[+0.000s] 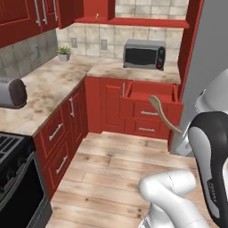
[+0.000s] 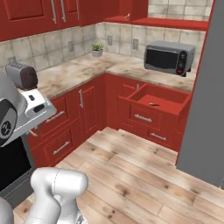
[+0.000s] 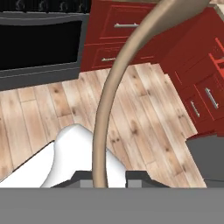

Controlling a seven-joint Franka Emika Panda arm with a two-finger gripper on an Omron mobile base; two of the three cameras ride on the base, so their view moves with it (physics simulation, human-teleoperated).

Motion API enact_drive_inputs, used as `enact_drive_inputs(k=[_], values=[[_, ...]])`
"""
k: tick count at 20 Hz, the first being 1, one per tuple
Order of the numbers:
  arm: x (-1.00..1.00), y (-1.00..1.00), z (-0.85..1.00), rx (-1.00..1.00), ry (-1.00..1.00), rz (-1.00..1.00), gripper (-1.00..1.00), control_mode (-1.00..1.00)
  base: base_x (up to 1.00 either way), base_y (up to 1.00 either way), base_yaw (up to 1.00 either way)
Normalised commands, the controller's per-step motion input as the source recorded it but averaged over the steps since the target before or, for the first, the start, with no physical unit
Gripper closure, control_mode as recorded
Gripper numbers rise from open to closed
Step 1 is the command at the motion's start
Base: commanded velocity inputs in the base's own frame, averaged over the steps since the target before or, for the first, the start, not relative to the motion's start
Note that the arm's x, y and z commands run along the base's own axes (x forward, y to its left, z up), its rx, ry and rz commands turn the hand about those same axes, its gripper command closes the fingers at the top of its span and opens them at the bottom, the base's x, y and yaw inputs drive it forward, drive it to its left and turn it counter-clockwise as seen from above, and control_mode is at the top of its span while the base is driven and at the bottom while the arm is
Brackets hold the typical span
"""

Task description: Organize the utensils by type. Pick up the wooden spoons from the counter and place them in the open cabinet. Then pick up the metallic utensils from the counter and place them in the open drawer.

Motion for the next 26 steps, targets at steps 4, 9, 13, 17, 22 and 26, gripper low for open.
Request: enact_drive_inputs(k=[4, 9, 13, 17, 22, 26], values=[[0.0, 0.0, 0.0, 0.0, 0.0, 0.0, 1.0, 1.0, 0.96, 0.49, -0.1], [0.0, 0.0, 0.0, 0.0, 0.0, 0.0, 1.0, 1.0, 0.82, 0.5, -0.07], [0.0, 0.0, 0.0, 0.0, 0.0, 0.0, 1.0, 1.0, 0.81, 0.11, -0.07], [0.0, 0.0, 0.0, 0.0, 0.0, 0.0, 1.0, 1.0, 0.75, -0.16, -0.13], [0.0, 0.0, 0.0, 0.0, 0.0, 0.0, 1.0, 1.0, 0.89, -0.03, -0.22], [0.0, 0.0, 0.0, 0.0, 0.0, 0.0, 1.0, 1.0, 0.98, 0.15, -0.25]])
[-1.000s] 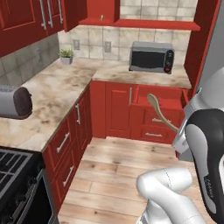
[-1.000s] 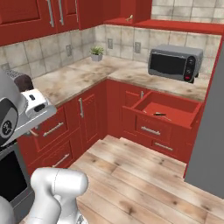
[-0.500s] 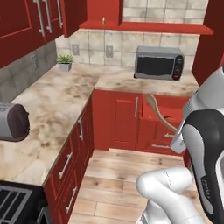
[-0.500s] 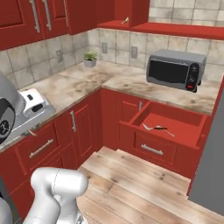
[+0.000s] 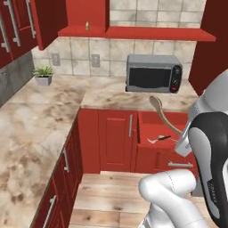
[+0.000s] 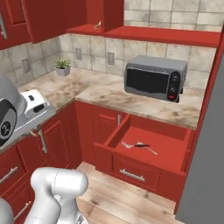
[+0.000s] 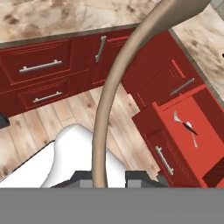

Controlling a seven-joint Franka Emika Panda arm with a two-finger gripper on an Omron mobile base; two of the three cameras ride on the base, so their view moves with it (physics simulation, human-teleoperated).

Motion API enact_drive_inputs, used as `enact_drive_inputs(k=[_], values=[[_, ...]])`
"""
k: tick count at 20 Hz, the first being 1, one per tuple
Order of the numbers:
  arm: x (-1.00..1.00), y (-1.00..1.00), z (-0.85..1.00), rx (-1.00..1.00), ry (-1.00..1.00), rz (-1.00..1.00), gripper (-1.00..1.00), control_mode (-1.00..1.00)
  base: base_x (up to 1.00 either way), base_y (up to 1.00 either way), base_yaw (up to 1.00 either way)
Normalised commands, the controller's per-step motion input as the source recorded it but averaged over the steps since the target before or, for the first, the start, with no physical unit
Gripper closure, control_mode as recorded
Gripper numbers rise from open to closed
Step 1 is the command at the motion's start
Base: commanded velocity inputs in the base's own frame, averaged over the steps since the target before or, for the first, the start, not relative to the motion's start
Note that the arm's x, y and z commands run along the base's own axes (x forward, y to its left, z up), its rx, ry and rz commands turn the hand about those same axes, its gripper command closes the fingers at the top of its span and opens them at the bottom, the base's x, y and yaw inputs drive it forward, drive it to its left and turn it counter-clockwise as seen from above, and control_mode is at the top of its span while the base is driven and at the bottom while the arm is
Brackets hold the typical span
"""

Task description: Organize the utensils by type. Pick up the wooden spoons from the counter and place them in the open cabinet. Then pick up the metallic utensils from the counter and place them in the open drawer.

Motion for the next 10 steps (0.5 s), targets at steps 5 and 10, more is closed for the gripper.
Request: enact_drive_inputs(k=[5, 10], values=[[0.0, 0.0, 0.0, 0.0, 0.0, 0.0, 1.0, 1.0, 0.89, 0.31, -0.21], [0.0, 0.0, 0.0, 0.0, 0.0, 0.0, 1.0, 1.0, 0.19, 0.52, -0.21]])
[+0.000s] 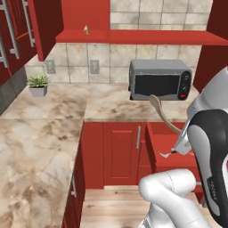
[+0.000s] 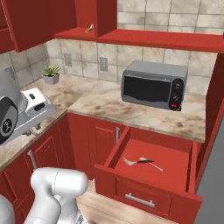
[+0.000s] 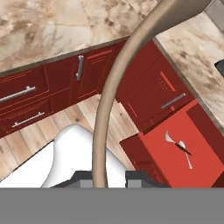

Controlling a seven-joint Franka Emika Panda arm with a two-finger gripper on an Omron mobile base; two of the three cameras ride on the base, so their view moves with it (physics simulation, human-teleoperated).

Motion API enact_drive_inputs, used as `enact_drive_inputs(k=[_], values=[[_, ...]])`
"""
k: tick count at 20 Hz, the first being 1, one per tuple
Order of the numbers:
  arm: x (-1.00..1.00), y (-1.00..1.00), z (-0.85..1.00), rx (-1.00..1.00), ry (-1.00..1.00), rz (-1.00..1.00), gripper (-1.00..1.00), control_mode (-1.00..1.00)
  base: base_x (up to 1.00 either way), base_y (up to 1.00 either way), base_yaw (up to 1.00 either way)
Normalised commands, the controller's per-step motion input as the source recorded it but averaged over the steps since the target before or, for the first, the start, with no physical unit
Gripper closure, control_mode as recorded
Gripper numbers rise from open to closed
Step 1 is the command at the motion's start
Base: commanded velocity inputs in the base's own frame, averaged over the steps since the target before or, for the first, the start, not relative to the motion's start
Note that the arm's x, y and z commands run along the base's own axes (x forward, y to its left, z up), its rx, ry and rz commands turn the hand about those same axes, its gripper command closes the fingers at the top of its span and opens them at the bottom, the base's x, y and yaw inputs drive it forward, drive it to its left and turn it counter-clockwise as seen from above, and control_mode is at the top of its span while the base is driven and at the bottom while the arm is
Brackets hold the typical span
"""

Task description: Organize the utensils by type. Pick up the wooden spoons from the counter and place them in the open cabinet. Then pick up the metallic utensils from the counter and place them in the open drawer.

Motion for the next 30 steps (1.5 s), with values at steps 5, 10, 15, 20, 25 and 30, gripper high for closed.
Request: enact_drive_inputs(k=[5, 10, 15, 20, 25, 30], values=[[0.0, 0.0, 0.0, 0.0, 0.0, 0.0, 1.0, 1.0, 0.16, 0.36, -0.21], [0.0, 0.0, 0.0, 0.0, 0.0, 0.0, 1.0, 1.0, 0.7, 0.04, -0.26], [0.0, 0.0, 0.0, 0.0, 0.0, 0.0, 1.0, 1.0, 0.37, 0.46, -0.23], [0.0, 0.0, 0.0, 0.0, 0.0, 0.0, 1.0, 1.0, 0.14, 0.52, -0.19], [0.0, 0.0, 0.0, 0.0, 0.0, 0.0, 1.0, 1.0, 0.3, 0.28, -0.18], [0.0, 0.0, 0.0, 0.0, 0.0, 0.0, 1.0, 1.0, 0.76, 0.03, -0.16]])
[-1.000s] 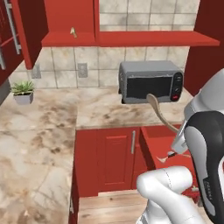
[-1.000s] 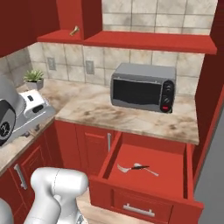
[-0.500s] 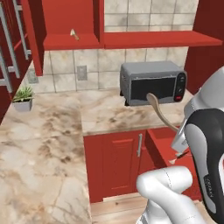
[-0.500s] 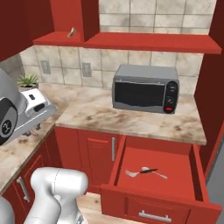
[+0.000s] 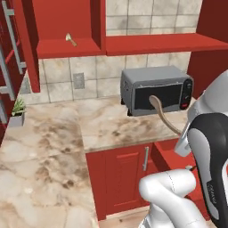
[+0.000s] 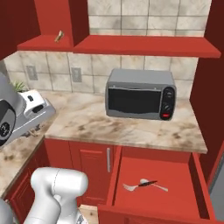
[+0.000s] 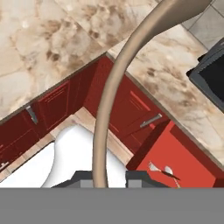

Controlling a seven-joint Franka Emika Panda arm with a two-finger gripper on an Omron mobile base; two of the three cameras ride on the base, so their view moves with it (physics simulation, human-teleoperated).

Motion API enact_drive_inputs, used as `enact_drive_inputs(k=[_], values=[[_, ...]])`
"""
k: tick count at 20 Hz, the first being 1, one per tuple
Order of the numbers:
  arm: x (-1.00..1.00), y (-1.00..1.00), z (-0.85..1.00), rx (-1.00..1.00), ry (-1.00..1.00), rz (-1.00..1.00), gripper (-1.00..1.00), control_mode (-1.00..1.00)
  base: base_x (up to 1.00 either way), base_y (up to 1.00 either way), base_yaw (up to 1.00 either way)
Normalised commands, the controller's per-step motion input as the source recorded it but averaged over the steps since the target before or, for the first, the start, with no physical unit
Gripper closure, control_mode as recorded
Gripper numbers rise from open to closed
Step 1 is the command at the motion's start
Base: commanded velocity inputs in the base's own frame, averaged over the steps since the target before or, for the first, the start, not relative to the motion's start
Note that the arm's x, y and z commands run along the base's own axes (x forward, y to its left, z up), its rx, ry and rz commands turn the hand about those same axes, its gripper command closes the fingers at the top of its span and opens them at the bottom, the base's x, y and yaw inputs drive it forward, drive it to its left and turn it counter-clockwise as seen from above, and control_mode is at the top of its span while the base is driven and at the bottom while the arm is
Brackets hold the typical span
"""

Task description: Organize the utensils by type. Pick up the wooden spoons from the counter and place them in the open cabinet. Then pick up the metallic utensils from the counter and place them in the open drawer.

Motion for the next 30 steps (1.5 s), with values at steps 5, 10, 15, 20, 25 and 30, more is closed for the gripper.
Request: enact_drive_inputs(k=[5, 10, 15, 20, 25, 30], values=[[0.0, 0.0, 0.0, 0.0, 0.0, 0.0, 1.0, 1.0, 0.7, 0.35, -0.11], [0.0, 0.0, 0.0, 0.0, 0.0, 0.0, 1.0, 1.0, 0.67, 0.29, -0.1], [0.0, 0.0, 0.0, 0.0, 0.0, 0.0, 1.0, 1.0, 0.61, 0.41, -0.04], [0.0, 0.0, 0.0, 0.0, 0.0, 0.0, 1.0, 1.0, 0.4, 0.38, 0.0], [0.0, 0.0, 0.0, 0.0, 0.0, 0.0, 1.0, 1.0, 0.14, 0.01, 0.0], [0.0, 0.0, 0.0, 0.0, 0.0, 0.0, 1.0, 1.0, 0.02, 0.0, 0.0]])
